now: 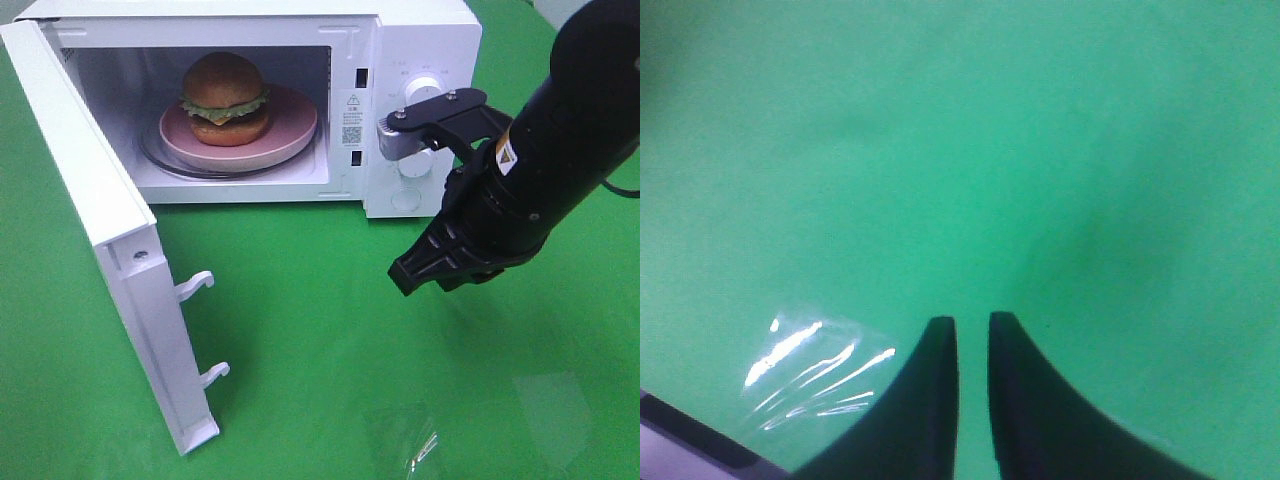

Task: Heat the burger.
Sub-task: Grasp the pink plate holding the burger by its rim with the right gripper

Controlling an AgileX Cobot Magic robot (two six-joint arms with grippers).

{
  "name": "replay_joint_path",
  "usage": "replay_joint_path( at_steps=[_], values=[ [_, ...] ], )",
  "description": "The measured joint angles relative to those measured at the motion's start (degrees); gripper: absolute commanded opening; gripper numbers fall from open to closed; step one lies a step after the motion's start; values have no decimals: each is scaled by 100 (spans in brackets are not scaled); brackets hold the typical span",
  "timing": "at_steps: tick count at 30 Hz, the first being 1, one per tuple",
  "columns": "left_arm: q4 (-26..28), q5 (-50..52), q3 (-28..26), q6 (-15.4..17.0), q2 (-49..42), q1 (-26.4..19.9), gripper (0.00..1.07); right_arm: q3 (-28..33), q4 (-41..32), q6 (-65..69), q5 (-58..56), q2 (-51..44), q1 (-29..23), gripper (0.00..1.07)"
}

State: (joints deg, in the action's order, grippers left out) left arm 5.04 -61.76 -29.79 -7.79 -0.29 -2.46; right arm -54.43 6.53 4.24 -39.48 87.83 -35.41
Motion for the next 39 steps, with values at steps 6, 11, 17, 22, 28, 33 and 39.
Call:
replay_joint_path(
  at_steps=[6,11,17,22,28,33,39],
  values=[
    [0,0,0,0,0,0,100,-487,-29,-1031,-327,0,0,14],
    [0,0,0,0,0,0,100,-716,-52,-2040,-424,0,0,14],
    [0,0,0,0,0,0,100,-745,-52,-3512,-418,0,0,16],
    [0,0,0,0,0,0,100,-745,17,-4756,-413,0,0,18],
    [0,0,0,0,0,0,100,-745,275,-5901,-384,0,0,28],
    [0,0,0,0,0,0,100,-745,470,-6033,-109,0,0,49],
    [0,0,0,0,0,0,100,-745,516,-6033,80,0,0,82]
  ],
)
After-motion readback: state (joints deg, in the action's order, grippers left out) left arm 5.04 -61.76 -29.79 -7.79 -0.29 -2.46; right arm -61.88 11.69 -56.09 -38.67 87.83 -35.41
